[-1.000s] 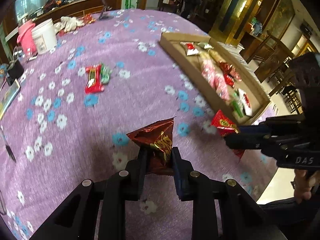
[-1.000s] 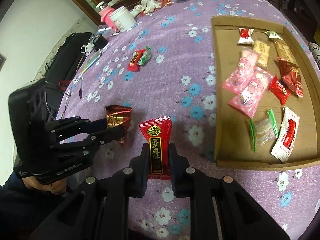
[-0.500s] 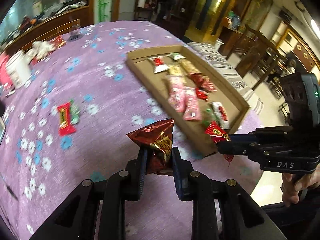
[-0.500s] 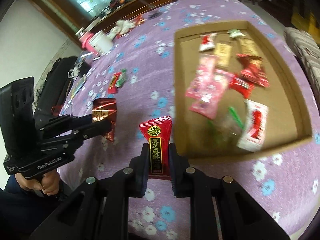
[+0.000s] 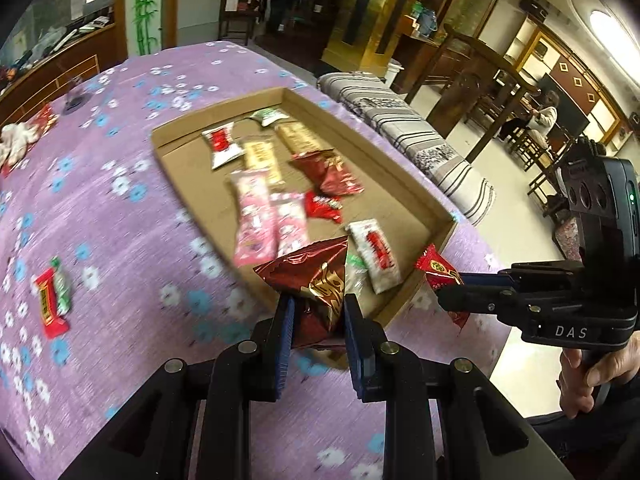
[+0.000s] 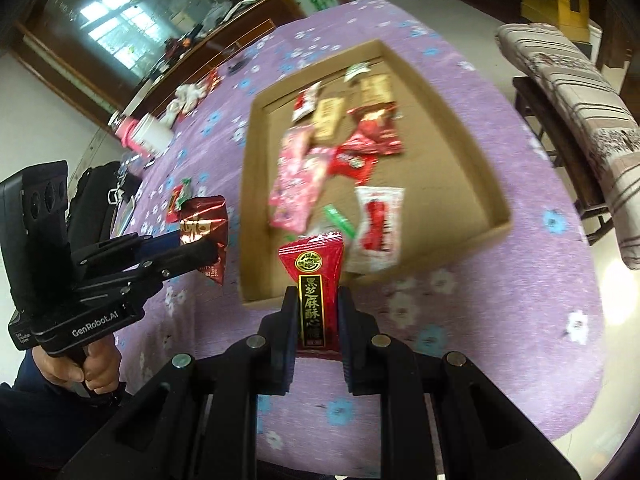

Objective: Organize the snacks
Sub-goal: 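Carry both candies over the tray and open both tools to drop them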

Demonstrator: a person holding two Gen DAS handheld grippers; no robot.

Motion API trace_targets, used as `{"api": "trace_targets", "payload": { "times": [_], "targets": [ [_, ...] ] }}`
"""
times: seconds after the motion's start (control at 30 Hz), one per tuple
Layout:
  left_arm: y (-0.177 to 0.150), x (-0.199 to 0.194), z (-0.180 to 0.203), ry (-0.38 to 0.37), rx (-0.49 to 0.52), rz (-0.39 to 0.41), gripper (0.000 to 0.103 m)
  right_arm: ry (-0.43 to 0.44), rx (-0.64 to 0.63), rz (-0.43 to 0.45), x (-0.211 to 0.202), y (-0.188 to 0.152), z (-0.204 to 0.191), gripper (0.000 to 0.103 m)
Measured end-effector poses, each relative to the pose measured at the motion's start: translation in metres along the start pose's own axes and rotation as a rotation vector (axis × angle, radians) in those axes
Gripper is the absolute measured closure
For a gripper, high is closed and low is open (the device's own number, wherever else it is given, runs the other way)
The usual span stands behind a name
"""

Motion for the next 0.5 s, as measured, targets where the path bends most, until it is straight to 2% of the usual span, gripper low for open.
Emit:
{"api": "trace_targets", "payload": {
  "times": [0.27,0.5],
  "targets": [
    [0.024,0.02,0.02,-0.023,0.01,0.0,0.079,-0.017,0.006,0.003,-0.01,0.015,0.023,0.085],
    [0.045,0.031,0.023,-0.008,0.01,0.0,0.079,-0.001,-0.014,0.018,-0.012,0.048,0.03,0.085]
  ]
}}
Point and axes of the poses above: each gripper's, at about its wrist camera, not at the fingertips, and x roughly the way its jaws point, z to its right, y to its top, the point moved 4 cm from there along x, roughly the way its jaws point
